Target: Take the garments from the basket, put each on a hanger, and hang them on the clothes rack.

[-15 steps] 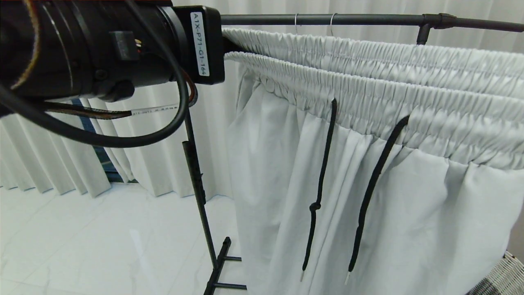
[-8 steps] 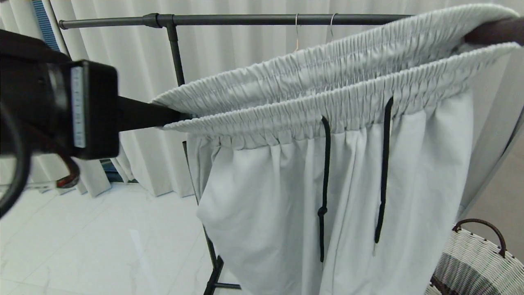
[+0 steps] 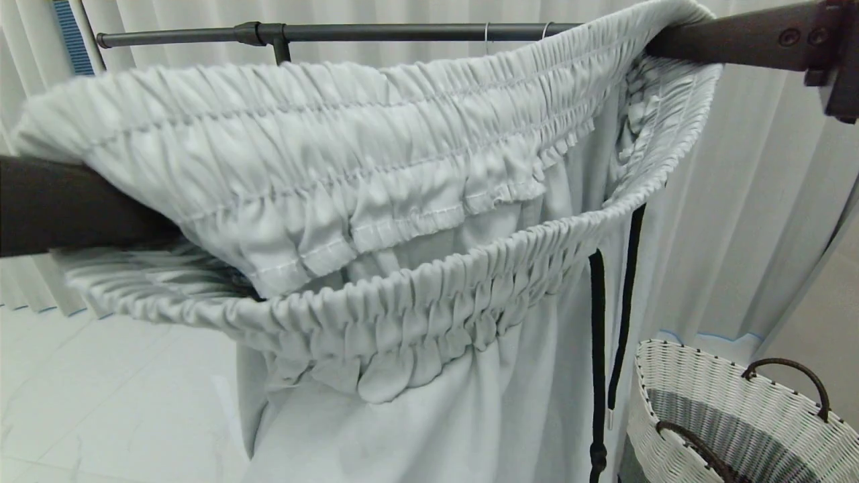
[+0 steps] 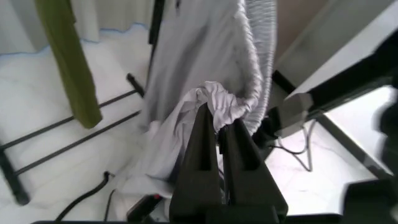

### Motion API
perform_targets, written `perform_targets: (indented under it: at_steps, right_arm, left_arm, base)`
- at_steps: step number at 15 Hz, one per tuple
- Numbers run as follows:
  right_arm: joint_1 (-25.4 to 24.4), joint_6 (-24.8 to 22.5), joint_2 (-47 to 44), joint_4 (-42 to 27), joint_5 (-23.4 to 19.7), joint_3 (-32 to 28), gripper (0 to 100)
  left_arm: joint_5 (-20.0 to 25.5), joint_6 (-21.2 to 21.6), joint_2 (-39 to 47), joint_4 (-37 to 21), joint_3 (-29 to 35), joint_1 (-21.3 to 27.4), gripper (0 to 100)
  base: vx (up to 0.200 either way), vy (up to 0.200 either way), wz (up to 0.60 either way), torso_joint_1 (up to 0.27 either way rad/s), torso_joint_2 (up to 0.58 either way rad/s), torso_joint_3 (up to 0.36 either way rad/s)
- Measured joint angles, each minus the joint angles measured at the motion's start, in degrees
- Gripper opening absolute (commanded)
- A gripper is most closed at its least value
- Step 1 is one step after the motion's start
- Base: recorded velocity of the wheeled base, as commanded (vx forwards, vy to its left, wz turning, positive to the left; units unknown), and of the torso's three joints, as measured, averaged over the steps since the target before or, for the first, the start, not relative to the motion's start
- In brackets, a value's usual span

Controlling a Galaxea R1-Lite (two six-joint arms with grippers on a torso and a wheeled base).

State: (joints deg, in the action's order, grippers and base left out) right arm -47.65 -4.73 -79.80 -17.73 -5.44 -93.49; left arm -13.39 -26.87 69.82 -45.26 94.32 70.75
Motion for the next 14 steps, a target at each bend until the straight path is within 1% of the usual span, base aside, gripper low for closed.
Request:
perform_targets:
  at_steps: [2,3,4,5,6,7,8,9,10,11,14]
  right_arm:
    - [0.8,0.0,0.3,-1.0,3.6,0.1,0]
    - [1.6,-0.1,0.5,-2.7,4.2,0.2,0]
    - [2.8,-0.2,0.9,-4.8,4.4,0.2,0]
    - [4.4,-0.7,1.4,-7.0,4.5,-0.2,0]
    - [5.8,-1.1,1.8,-8.9,4.6,-1.0,0]
    - [7.2,-1.3,2.1,-11.5,4.6,-2.5,0]
    - [8.4,-1.3,2.3,-15.9,4.6,-5.2,0]
    - [9.3,-1.3,2.5,-21.3,4.5,-8.0,0]
    - [9.9,-1.2,3.2,-25.4,4.4,-9.5,0]
    - [10.2,-1.1,4.1,-26.6,4.4,-9.4,0]
    - [8.7,-1.0,6.7,-27.4,4.9,-6.5,0]
  left_arm:
    - [-0.1,0.2,-0.3,0.0,0.6,0.4,0]
    - [-0.2,0.7,-0.4,-0.1,0.6,0.5,0]
    - [-0.6,3.0,-0.4,-0.1,0.6,0.3,0]
    - [-1.3,7.4,-0.3,-0.1,0.6,-0.2,0]
    - [-1.7,10.9,0.0,0.0,0.9,-1.4,0]
    - [-1.7,13.7,0.4,0.0,1.3,-3.6,0]
    - [-1.7,16.1,1.2,0.2,2.1,-7.0,0]
    - [-1.7,17.5,2.5,0.9,3.1,-10.0,0]
    - [-1.7,18.1,3.9,3.2,3.6,-12.2,0]
    - [-1.7,18.1,5.2,5.0,3.0,-13.4,0]
    - [-2.0,18.1,7.4,9.7,-0.4,-13.8,0]
  base:
    - [0.000,0.000,0.00,0.000,0.00,0.000]
    - [0.000,0.000,0.00,0.000,0.00,0.000]
    - [0.000,0.000,0.00,0.000,0.00,0.000]
    - [0.000,0.000,0.00,0.000,0.00,0.000]
    - [0.000,0.000,0.00,0.000,0.00,0.000]
    - [0.000,0.000,0.00,0.000,0.00,0.000]
    - [0.000,0.000,0.00,0.000,0.00,0.000]
    - [0.000,0.000,0.00,0.000,0.00,0.000]
    - [0.000,0.000,0.00,0.000,0.00,0.000]
    - [0.000,0.000,0.00,0.000,0.00,0.000]
    - [0.000,0.000,0.00,0.000,0.00,0.000]
